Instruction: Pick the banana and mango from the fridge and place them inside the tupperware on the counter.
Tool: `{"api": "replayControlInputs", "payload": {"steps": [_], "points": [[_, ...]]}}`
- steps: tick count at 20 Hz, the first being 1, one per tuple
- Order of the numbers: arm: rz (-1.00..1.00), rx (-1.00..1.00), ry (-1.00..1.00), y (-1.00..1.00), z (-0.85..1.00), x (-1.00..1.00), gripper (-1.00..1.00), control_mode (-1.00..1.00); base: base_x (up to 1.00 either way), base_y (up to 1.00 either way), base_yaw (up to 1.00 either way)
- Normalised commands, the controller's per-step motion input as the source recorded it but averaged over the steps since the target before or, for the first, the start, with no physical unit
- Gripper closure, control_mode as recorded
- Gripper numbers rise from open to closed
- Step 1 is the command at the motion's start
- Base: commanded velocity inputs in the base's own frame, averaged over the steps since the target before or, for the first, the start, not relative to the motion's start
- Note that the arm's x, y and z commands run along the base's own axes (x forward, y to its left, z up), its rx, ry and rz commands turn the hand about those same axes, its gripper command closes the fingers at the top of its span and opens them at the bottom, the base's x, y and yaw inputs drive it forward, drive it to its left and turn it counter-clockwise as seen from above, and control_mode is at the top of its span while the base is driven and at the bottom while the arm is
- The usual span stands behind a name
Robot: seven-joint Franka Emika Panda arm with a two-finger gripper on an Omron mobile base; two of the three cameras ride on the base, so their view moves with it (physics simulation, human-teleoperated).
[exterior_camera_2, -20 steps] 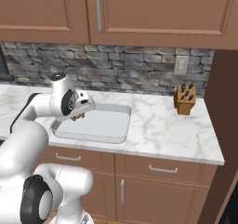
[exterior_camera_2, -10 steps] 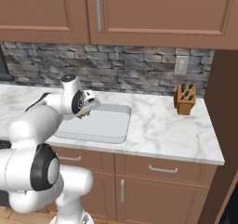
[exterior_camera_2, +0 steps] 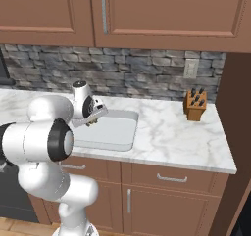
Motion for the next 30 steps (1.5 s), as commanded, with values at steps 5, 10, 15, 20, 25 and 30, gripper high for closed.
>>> {"api": "replayControlInputs", "payload": {"steps": [5,10,15,20,25,30], "points": [[0.01,-0.01,0.09,0.09,-0.29,0.51,1.00,-1.00,0.00,0.00,0.00],[0.00,-0.02,0.07,0.12,-0.28,0.43,1.00,-1.00,0.00,0.00,0.00],[0.00,-0.03,0.04,0.12,-0.36,0.38,1.00,-1.00,0.00,0.00,0.00],[0.00,-0.01,0.00,0.00,-0.27,0.36,-1.00,-1.00,0.00,0.00,0.00],[0.00,0.00,0.00,0.00,-0.03,0.24,-1.00,-1.00,0.00,0.00,0.00],[0.00,0.00,0.00,0.00,0.04,-0.05,-1.00,-1.00,0.00,0.00,0.00]]}}
